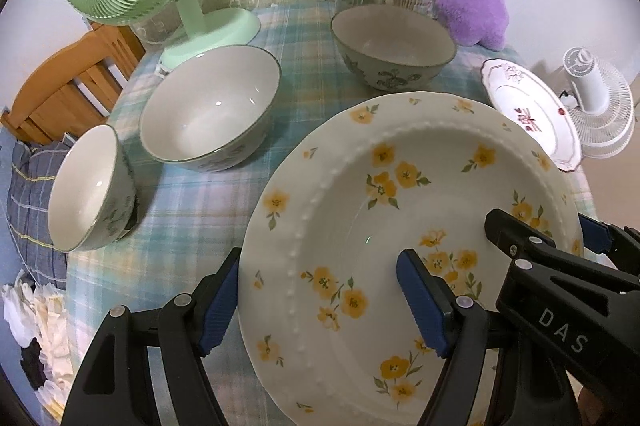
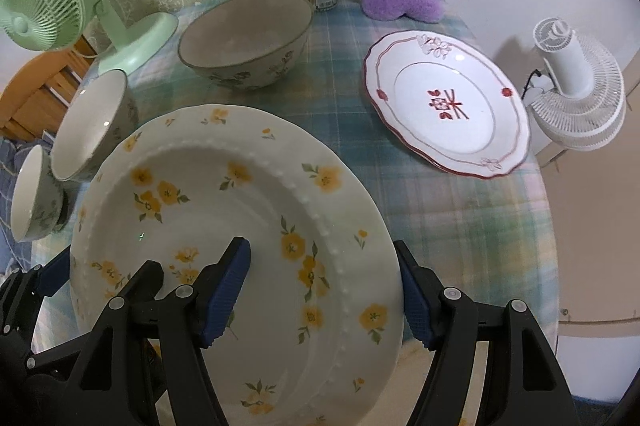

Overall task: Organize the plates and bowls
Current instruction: 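Lift the dotted-rim plate and carry it over the first plate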

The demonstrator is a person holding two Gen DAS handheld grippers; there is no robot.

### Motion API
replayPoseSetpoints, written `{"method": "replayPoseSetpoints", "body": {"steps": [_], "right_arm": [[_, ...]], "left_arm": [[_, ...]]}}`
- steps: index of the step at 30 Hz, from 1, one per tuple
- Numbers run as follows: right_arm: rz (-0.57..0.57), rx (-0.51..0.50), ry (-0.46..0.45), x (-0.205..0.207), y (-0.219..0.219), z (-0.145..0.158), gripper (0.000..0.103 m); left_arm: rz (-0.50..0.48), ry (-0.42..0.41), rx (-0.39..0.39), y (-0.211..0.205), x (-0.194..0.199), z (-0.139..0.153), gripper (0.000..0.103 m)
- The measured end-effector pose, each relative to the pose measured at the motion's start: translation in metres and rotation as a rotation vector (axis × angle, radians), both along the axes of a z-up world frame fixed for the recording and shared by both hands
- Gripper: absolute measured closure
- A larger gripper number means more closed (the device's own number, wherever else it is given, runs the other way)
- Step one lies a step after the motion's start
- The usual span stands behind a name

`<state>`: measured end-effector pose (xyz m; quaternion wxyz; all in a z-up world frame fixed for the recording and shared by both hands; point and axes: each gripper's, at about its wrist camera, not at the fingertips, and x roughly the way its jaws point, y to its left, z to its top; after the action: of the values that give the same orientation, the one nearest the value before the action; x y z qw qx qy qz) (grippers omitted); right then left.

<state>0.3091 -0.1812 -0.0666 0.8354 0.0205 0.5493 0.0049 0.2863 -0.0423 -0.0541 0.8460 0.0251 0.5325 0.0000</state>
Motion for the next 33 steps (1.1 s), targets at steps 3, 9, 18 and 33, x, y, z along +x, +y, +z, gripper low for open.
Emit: {"method": "replayPoseSetpoints", "body": {"steps": [3,9,18,33], "right_arm": [[-0.012,-0.007,-0.01,-0.012,0.0,0.011,0.03],[-0.044,-0.02,-0.032,-0.037,0.003,0.032,0.03],[-0.118,-0.03,-0.076,-0.089,0.002,0.056,0.03],[-0.16,-0.009,-0.093,-0.142,-0.041,0.062,0.03]], "left_arm": [[-0.012,-0.016,-0.003,0.001,-0.011,0.01,0.026],[-0.046,-0.043,-0.015,0.002,-0.036,0.026,0.026],[-0.109,-0.077,-0.028,-0.001,-0.075,0.046,0.027],[-0.117,-0.08,-0.008,-0.048,-0.121,0.047,0.027]]}}
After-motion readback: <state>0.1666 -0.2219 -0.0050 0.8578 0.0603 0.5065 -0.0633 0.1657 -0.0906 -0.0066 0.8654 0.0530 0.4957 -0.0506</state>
